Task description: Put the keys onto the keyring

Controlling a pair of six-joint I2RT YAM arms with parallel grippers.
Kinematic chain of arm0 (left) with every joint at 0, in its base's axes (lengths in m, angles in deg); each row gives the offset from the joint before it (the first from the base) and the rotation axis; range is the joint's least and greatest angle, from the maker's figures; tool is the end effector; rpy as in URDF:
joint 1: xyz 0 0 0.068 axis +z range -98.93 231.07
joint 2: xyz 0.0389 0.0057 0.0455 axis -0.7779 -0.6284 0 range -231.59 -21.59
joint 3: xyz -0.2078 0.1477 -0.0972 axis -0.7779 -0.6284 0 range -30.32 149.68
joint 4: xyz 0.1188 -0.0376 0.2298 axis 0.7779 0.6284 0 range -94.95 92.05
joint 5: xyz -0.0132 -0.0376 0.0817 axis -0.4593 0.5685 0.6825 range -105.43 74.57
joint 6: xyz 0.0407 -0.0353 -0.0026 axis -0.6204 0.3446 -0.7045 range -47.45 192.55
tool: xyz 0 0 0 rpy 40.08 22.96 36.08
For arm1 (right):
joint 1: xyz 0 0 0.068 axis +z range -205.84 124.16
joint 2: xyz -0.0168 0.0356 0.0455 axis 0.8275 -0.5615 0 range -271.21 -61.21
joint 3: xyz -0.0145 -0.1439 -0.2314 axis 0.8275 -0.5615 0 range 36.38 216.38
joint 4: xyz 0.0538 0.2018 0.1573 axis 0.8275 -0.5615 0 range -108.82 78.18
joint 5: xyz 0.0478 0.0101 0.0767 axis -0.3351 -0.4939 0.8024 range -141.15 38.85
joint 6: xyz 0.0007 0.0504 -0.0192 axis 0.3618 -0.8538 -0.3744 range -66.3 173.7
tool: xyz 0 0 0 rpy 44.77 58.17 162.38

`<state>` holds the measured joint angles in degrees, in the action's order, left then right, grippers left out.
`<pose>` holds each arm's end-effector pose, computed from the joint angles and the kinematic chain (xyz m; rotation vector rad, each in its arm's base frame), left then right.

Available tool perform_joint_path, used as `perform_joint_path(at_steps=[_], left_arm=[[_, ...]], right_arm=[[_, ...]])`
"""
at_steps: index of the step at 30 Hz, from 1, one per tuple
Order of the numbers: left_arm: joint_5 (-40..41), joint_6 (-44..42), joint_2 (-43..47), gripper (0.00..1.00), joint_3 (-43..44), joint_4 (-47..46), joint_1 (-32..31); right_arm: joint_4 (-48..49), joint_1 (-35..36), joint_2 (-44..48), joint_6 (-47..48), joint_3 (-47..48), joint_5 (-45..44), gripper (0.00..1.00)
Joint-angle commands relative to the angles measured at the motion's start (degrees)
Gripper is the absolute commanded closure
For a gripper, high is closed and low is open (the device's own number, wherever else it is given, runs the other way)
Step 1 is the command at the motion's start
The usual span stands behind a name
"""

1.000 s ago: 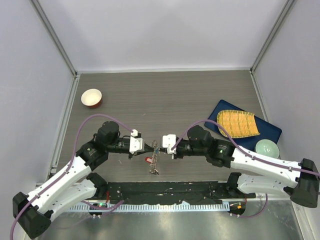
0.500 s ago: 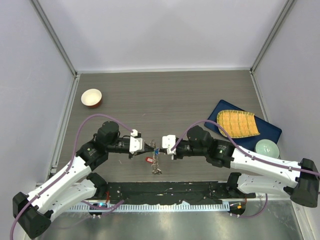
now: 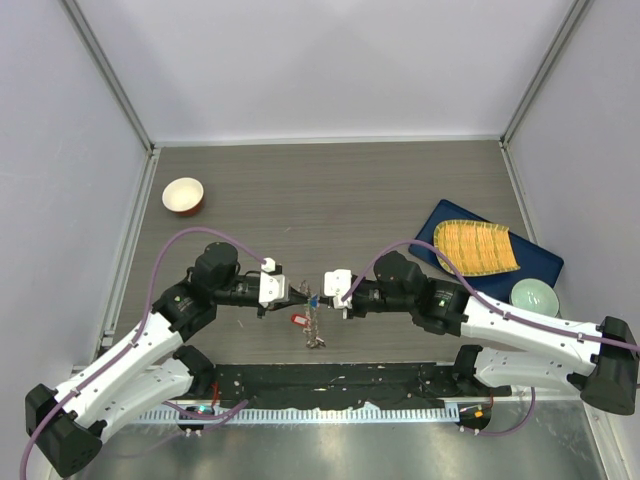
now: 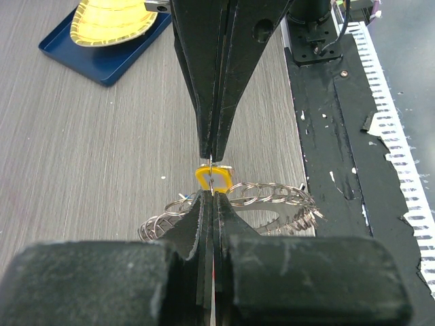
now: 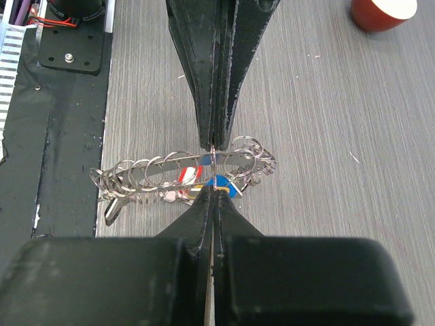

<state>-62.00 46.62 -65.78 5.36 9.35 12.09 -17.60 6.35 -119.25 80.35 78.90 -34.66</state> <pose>0.1178 -0.1287 0.2823 1.4602 1.2958 -0.9441 0.0998 0.2110 0.2905 -1.5258 1.2768 0.6860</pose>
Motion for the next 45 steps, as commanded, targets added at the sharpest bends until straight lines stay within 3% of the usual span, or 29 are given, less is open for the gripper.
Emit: perform_joint_path(at_steps=[1,45], left_arm=[[-1.69,0.09,0.33,1.0,0.53,-4.64,-0.22],[-1.77,0.88,0.06,1.0,0.71,-4.9,-0.13]], right_arm=[[2.18,0.3,0.03,0.24,0.54,-0.06,0.99],[2.44,0.3,1.35,-0.38,0.46,-1.37,0.99]])
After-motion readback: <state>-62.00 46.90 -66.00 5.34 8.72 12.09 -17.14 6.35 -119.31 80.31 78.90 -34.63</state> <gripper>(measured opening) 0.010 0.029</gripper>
